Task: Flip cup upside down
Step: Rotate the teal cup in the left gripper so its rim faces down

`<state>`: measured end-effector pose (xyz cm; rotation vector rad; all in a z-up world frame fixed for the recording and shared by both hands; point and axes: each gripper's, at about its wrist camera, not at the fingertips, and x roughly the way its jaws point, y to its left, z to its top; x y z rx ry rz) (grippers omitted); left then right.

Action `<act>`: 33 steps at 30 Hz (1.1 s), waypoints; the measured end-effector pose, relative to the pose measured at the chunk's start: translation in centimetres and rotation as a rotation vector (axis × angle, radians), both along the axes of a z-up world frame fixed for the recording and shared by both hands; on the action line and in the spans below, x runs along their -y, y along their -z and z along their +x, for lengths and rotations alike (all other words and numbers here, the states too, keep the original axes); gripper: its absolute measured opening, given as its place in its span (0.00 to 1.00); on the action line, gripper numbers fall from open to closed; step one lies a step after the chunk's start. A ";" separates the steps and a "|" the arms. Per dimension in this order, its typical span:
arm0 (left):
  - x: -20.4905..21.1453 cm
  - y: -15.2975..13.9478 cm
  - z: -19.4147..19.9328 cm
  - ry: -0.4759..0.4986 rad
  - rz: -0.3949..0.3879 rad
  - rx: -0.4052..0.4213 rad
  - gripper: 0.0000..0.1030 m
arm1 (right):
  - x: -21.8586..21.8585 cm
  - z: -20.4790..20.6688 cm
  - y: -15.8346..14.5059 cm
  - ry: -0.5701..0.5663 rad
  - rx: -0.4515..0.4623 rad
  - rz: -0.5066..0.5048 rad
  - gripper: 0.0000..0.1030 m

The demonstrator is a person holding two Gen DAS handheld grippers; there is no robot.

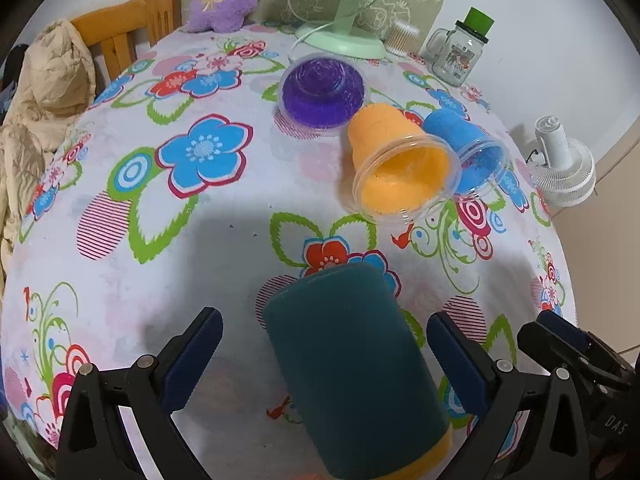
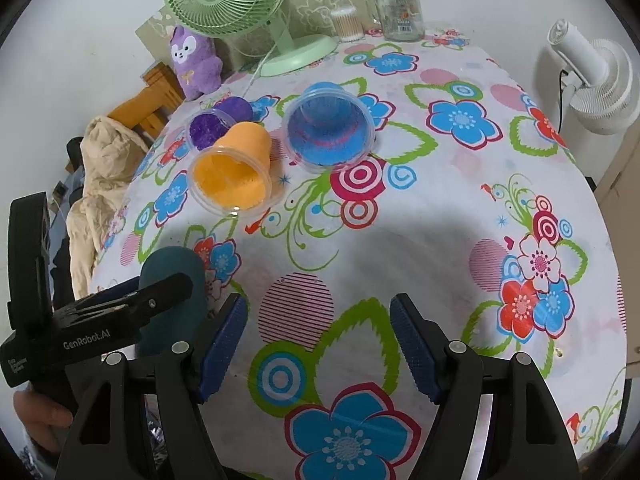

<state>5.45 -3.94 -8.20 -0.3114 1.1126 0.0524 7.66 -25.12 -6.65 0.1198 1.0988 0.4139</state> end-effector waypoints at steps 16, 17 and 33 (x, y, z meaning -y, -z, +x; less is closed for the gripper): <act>0.1 0.7 0.3 0.003 -0.093 -0.041 0.77 | 0.4 0.3 1.0 0.011 -0.023 0.014 0.74; 0.1 0.8 0.4 0.002 -0.098 -0.043 0.76 | 0.4 0.3 1.0 0.013 -0.025 0.015 0.74; -0.4 0.0 0.5 0.009 -0.096 -0.022 0.68 | 0.5 -0.1 0.7 0.011 -0.017 0.016 0.74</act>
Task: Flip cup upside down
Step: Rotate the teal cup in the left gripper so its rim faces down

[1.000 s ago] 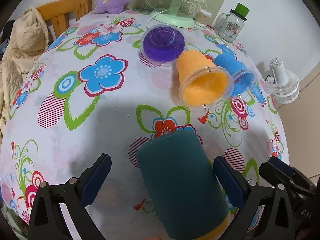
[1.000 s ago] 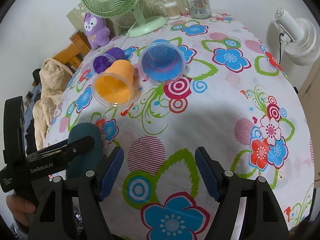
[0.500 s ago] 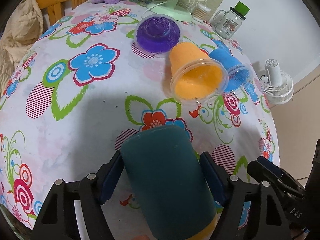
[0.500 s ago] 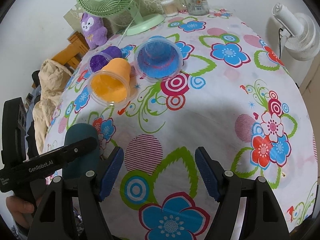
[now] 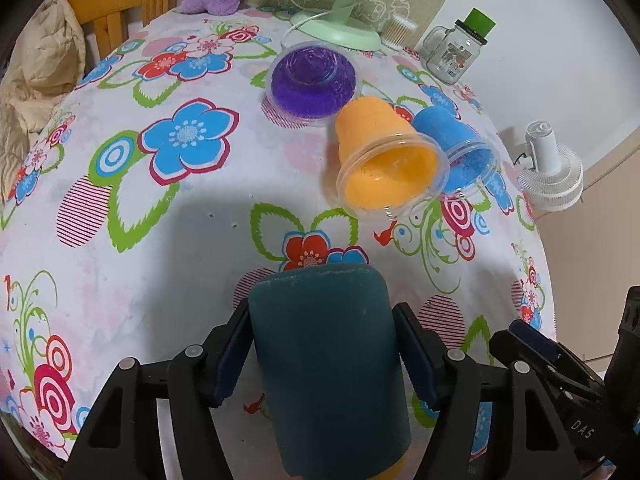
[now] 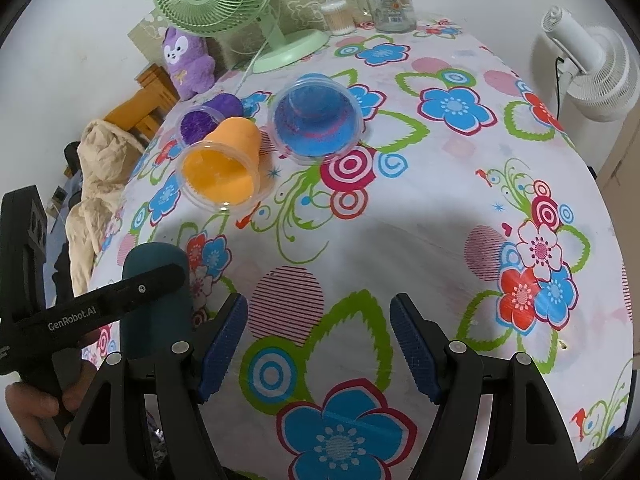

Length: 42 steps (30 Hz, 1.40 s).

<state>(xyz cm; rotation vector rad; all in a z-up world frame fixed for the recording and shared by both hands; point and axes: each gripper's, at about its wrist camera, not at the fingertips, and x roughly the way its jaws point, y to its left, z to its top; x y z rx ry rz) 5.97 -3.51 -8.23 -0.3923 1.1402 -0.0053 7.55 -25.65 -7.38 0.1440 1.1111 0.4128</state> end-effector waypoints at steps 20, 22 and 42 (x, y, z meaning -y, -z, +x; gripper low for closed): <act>0.0 -3.3 -1.1 0.018 0.020 0.081 0.66 | -1.1 -0.7 -0.9 -0.029 0.027 -0.007 0.74; 0.0 -3.7 -1.2 0.020 0.023 0.091 0.66 | -1.2 -0.7 -0.9 -0.033 0.030 -0.008 0.74; 0.1 -7.7 -2.0 0.027 0.088 0.198 0.65 | -1.7 -1.1 -1.2 -0.047 0.044 -0.014 0.74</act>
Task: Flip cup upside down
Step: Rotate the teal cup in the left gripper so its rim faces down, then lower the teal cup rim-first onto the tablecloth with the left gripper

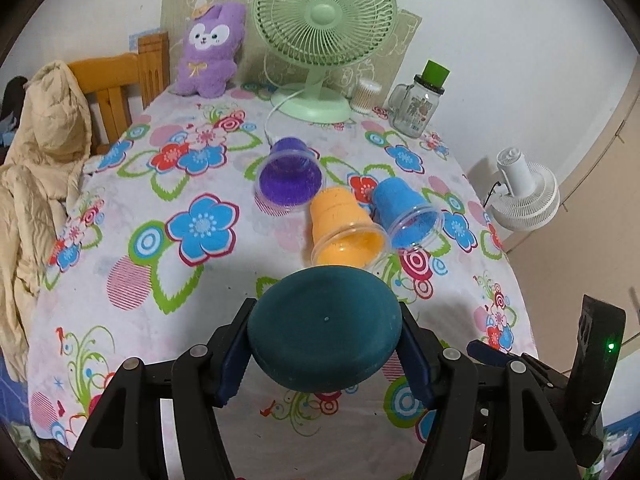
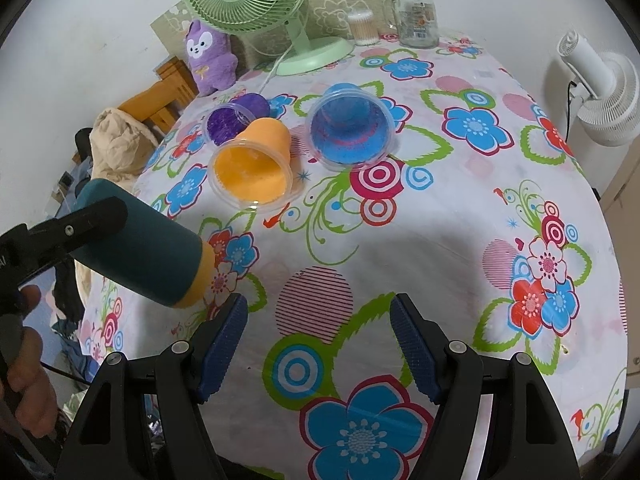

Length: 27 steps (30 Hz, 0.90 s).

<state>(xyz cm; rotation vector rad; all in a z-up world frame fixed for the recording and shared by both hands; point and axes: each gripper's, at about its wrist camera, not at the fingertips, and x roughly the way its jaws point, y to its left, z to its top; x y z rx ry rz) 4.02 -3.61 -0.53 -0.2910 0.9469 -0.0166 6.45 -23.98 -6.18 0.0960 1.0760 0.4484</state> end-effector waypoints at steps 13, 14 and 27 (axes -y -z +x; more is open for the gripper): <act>0.5 0.2 -0.1 0.005 0.023 0.000 0.65 | -0.1 -0.1 0.2 -0.005 -0.005 -0.007 0.74; 0.5 0.2 -0.1 0.005 0.024 0.000 0.65 | -0.1 -0.1 0.3 -0.006 -0.006 -0.007 0.74; 0.3 0.5 0.0 -0.011 0.021 -0.007 0.81 | -0.3 -0.1 0.6 -0.009 -0.012 -0.016 0.74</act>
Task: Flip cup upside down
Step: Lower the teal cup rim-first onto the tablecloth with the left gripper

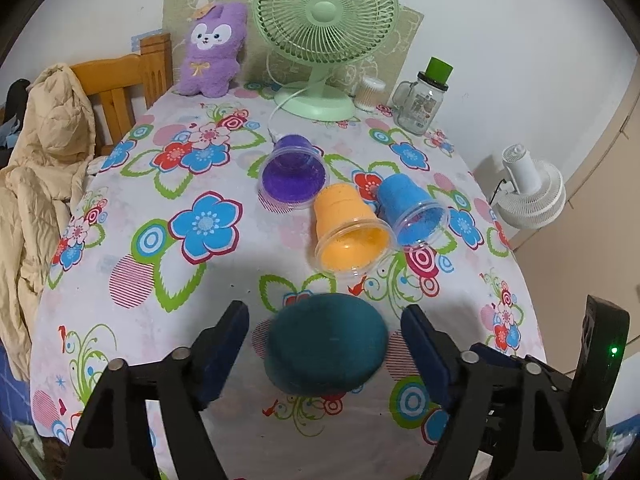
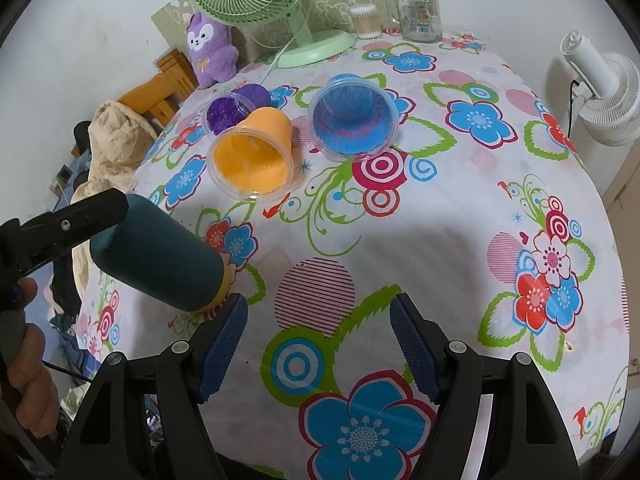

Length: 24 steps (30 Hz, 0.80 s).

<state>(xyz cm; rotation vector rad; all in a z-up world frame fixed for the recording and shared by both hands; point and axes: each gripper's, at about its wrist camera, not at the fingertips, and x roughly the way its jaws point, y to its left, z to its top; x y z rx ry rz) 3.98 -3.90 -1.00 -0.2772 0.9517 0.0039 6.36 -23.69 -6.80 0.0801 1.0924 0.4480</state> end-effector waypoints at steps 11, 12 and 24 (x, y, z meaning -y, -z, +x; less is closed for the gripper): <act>-0.1 -0.3 -0.2 0.003 -0.009 0.014 0.90 | -0.2 -0.1 -0.2 -0.004 0.009 -0.007 0.74; 0.0 -0.3 -0.2 0.006 -0.009 0.016 0.90 | -0.3 -0.1 -0.4 -0.004 0.013 -0.010 0.74; -0.2 -0.7 -1.1 0.003 -0.007 0.036 0.92 | -1.6 -0.5 -2.7 -0.002 0.091 -0.049 0.74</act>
